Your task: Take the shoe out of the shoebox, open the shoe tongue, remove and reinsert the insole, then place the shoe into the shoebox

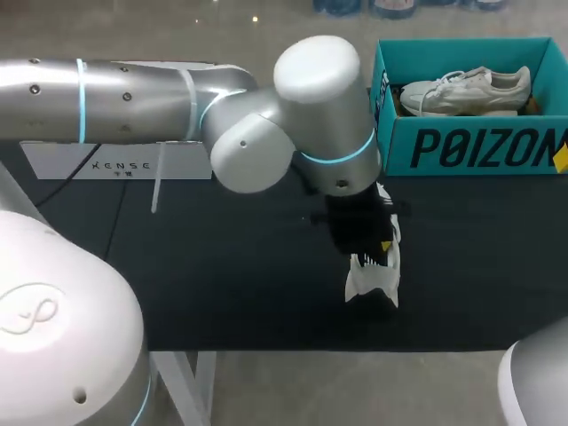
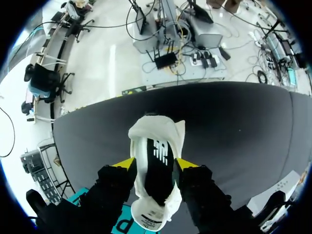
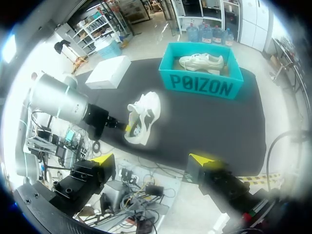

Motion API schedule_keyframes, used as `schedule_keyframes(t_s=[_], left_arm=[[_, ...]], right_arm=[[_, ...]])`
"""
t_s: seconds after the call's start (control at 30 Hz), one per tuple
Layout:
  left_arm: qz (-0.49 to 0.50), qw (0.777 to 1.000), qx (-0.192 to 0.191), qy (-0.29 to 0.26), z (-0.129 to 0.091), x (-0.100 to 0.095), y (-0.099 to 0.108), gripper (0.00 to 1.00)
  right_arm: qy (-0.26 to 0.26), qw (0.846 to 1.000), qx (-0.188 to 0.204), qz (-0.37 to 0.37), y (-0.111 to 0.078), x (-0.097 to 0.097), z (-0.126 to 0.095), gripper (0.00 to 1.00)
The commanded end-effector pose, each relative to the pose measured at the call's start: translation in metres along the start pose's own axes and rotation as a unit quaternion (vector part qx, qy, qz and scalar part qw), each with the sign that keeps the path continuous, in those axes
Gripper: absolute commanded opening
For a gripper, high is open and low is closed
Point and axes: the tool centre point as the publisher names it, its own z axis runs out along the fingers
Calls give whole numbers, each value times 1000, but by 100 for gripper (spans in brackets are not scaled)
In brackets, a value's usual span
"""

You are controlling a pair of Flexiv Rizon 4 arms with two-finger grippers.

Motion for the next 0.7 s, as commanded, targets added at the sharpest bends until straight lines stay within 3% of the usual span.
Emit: schedule_keyframes(t_s=[0.03,0.47,0.7], left_arm=[[-11,998,-7,54,21,-13,2,0],[-38,997,-24,61,48,5,5,0],[-35,996,-19,79,78,7,2,0]], right_arm=[[0,1000,5,0,4,0,-1,100],[0,1000,5,0,4,0,-1,100],[0,1000,5,0,4,0,-1,100]])
